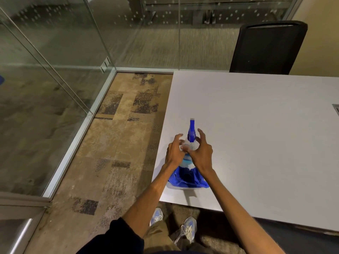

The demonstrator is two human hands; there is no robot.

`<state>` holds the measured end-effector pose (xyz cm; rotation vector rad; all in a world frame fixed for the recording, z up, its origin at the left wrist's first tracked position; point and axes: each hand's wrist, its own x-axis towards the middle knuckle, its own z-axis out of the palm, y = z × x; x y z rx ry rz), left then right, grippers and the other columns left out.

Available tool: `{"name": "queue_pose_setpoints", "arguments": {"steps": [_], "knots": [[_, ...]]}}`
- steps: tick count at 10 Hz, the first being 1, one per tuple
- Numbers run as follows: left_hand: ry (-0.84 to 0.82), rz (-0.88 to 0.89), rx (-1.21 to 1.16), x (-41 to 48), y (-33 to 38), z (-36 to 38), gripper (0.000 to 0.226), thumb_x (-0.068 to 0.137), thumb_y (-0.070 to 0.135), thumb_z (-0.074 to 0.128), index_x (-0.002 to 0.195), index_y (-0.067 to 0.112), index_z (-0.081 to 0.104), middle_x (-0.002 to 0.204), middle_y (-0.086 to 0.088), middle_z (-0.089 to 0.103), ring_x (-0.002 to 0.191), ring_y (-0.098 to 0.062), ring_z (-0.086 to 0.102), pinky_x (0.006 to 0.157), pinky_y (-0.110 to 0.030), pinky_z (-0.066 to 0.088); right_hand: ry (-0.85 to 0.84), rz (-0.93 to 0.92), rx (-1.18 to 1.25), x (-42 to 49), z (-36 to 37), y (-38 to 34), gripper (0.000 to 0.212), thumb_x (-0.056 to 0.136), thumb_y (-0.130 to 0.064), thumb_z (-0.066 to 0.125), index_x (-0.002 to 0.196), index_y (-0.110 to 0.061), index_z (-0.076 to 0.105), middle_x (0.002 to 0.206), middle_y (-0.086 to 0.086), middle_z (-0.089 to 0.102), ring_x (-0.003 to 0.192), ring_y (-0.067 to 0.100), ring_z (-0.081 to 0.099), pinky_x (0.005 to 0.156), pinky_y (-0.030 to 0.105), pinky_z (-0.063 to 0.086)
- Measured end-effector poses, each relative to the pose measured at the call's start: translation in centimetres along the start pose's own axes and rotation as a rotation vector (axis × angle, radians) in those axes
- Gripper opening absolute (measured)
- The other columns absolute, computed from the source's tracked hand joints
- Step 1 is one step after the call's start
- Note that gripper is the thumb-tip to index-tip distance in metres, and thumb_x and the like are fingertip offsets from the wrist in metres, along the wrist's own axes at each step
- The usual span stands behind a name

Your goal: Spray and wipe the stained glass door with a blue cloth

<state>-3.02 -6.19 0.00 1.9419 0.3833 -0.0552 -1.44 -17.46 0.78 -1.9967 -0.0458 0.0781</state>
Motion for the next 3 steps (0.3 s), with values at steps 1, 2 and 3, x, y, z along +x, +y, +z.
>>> {"name": "queue_pose_setpoints", "arguments": {"steps": [1,2,3], "knots": [[0.002,-0.013,0.027,-0.6,0.4,0.2,0.053,0.095,0.010,0.059,0.143,0.015,0.039,0.137,-0.012,0.056,0.120,-0.028,0.058,0.095,-0.031,0.048,0.061,0.053,0.025,-1.1,0.0,0.2,0.091,0.080,-0.039,0.081,0.150,-0.022,0.025,0.144,0.011,0.056,0.116,0.032,0.064,0.099,0.035,0.049],[0.008,0.027,0.005,-1.2,-0.2,0.4,0.053,0.095,0.022,0.061,0.142,0.017,0.038,0.137,-0.010,0.058,0.119,-0.026,0.061,0.093,-0.026,0.048,0.181,0.081,0.062,-2.5,0.3,0.4,0.089,0.081,-0.043,0.079,0.148,-0.021,0.026,0.144,0.011,0.054,0.125,0.030,0.058,0.105,0.037,0.043],[0.067,0.042,-0.027,-1.7,-0.9,0.2,0.055,0.093,0.022,0.065,0.141,0.018,0.039,0.137,-0.010,0.057,0.120,-0.025,0.060,0.099,-0.037,0.052,0.310,0.061,0.010,-3.7,0.8,0.3,0.082,0.081,-0.045,0.079,0.143,-0.017,0.033,0.135,0.010,0.060,0.120,0.030,0.060,0.109,0.049,0.045]]}}
